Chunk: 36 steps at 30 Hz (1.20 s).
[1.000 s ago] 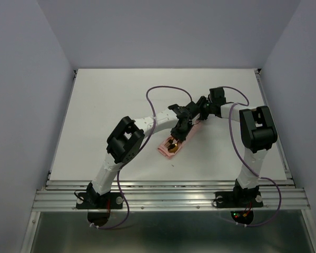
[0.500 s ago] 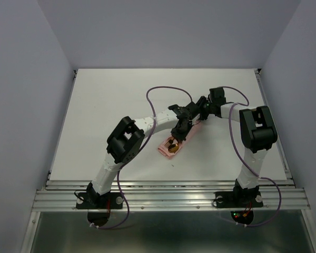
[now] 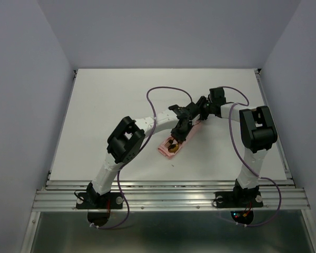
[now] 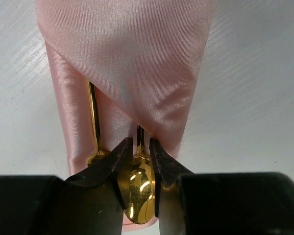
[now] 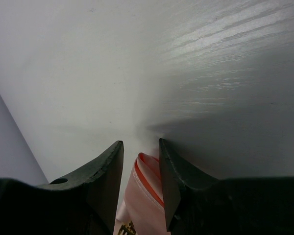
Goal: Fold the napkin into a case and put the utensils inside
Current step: Stuff the spoon into the folded napkin.
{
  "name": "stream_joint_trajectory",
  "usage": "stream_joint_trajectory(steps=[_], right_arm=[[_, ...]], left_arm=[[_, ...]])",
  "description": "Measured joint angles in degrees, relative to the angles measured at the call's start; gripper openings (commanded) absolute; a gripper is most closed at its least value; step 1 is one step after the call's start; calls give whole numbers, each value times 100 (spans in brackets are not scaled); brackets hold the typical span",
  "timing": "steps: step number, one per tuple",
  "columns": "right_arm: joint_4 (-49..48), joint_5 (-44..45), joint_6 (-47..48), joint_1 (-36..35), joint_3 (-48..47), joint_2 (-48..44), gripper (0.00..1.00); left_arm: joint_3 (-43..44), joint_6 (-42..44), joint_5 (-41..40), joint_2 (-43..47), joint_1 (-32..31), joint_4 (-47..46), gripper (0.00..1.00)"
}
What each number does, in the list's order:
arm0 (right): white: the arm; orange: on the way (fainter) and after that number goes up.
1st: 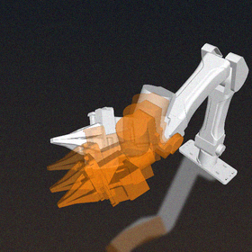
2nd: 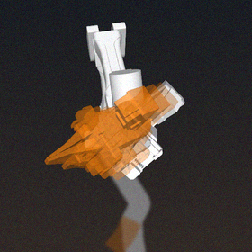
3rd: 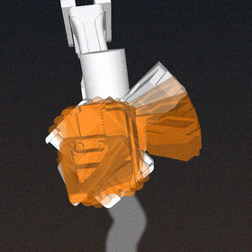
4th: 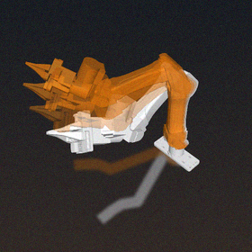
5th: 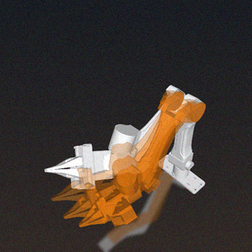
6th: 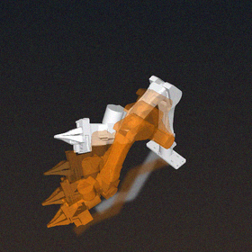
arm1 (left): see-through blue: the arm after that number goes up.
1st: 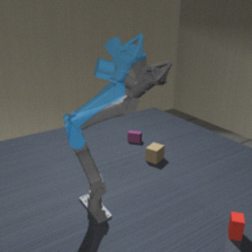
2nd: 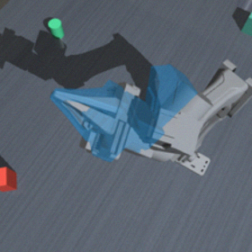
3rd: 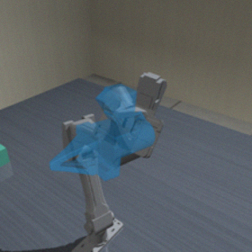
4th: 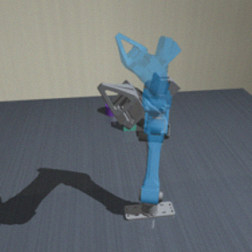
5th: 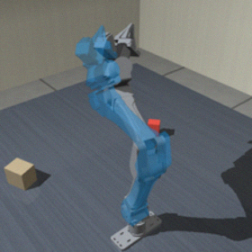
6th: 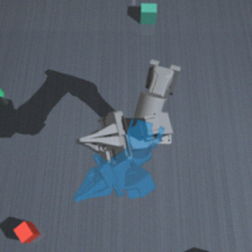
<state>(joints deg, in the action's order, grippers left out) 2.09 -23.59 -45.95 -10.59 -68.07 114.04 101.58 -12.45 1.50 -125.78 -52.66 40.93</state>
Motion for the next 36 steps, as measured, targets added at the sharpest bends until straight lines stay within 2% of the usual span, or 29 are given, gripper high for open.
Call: stream_joint_trajectory(steps=[4, 11, 16, 36], right_arm=[[0, 0, 0, -4, 0, 0, 41], [0, 0, 0, -28, 0, 0, 41], [0, -2, 0, -39, 0, 0, 41], [0, -2, 2, -39, 4, 0, 41]], left_arm=[[-79, -2, 0, -17, 0, -48, 30], [-96, 11, -4, -28, 2, -59, 17], [-94, 17, -11, -28, 0, -55, 14], [367, 83, -24, -280, 0, 208, 13]])
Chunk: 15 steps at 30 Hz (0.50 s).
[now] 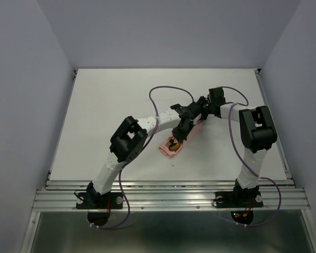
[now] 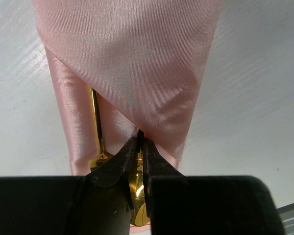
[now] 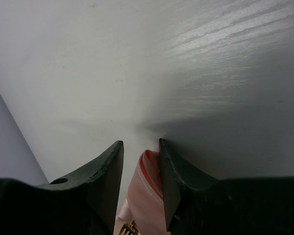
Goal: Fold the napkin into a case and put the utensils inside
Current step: Stuff the spoon into the folded napkin.
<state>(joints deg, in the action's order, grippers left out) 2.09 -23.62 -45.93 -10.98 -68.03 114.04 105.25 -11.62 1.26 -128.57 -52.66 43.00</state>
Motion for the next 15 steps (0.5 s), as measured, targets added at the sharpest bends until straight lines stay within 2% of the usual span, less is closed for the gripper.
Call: stream_joint_trajectory(steps=[15], right_arm=[[0, 0, 0, 0, 0, 0, 41]], left_arm=[[72, -2, -138, -28, 0, 7, 14]])
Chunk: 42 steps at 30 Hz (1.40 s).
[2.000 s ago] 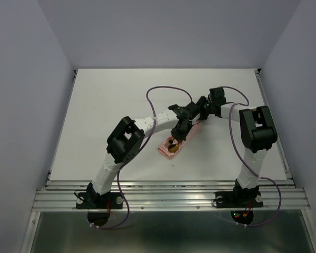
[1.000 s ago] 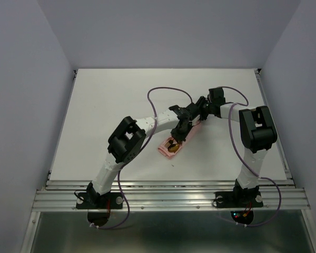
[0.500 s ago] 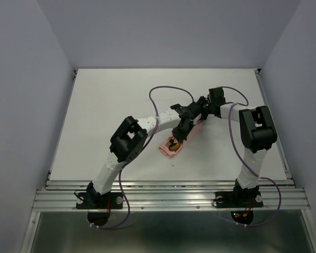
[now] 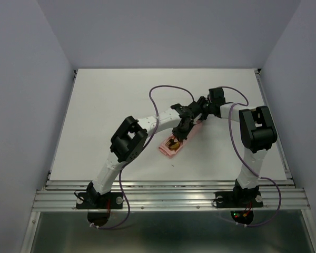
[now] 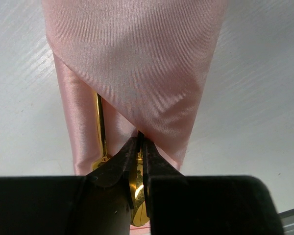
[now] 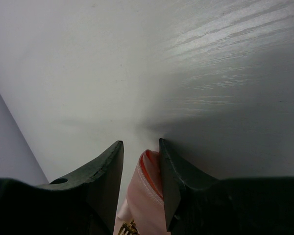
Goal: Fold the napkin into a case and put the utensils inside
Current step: Stuff the spoon into the folded napkin.
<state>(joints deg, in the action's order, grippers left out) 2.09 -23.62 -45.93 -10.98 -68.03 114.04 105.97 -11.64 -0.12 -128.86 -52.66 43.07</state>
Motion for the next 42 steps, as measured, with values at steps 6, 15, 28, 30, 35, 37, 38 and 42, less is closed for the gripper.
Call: stream_joint_trajectory(steps=[6, 15, 28, 30, 35, 37, 38, 42], right_arm=[[0, 0, 0, 0, 0, 0, 41], [0, 0, -2, 0, 0, 0, 41], [-2, 4, -2, 0, 0, 0, 43], [-7, 7, 0, 0, 0, 0, 43], [-4, 9, 0, 0, 0, -4, 44], [0, 15, 2, 0, 0, -9, 45], [4, 33, 4, 0, 0, -13, 46], [103, 181, 72, -4, -17, -59, 49]], left_arm=[[92, 0, -4, -59, 2, 4, 20], [103, 2, -42, -63, 4, -2, 33], [101, -7, -168, -61, 15, 7, 40], [42, -20, -179, -22, 15, -9, 40], [-234, -33, -238, 240, 17, -4, 40], [-330, -55, -282, 398, 15, 11, 40], [-350, -68, -310, 468, 15, 22, 40], [-369, -101, -452, 763, 22, 48, 40]])
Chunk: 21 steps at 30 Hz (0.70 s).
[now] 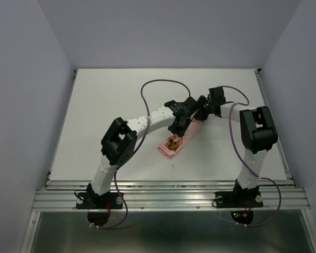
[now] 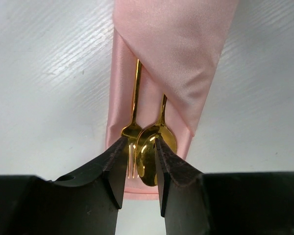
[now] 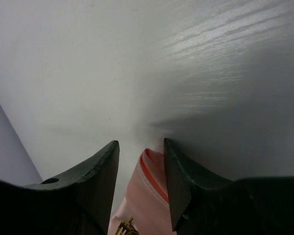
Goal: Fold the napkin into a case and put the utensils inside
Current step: Stuff the spoon into the folded napkin, then reset both arms
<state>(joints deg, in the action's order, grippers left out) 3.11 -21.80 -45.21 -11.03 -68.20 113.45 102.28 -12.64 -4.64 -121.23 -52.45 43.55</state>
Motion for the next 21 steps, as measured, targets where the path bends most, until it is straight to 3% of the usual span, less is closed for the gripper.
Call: stream_joint_trajectory(steps=[3, 11, 21], right_arm=[[199, 177, 101, 22, -85, -48, 55], [898, 1178, 468, 492, -116, -734, 100], [1875, 3917, 750, 780, -46, -2256, 100]], left_arm=[[0, -22, -98, 201, 4, 13, 40], [68, -118, -313, 634, 83, 96, 40], [85, -199, -553, 1541, 614, -267, 41]])
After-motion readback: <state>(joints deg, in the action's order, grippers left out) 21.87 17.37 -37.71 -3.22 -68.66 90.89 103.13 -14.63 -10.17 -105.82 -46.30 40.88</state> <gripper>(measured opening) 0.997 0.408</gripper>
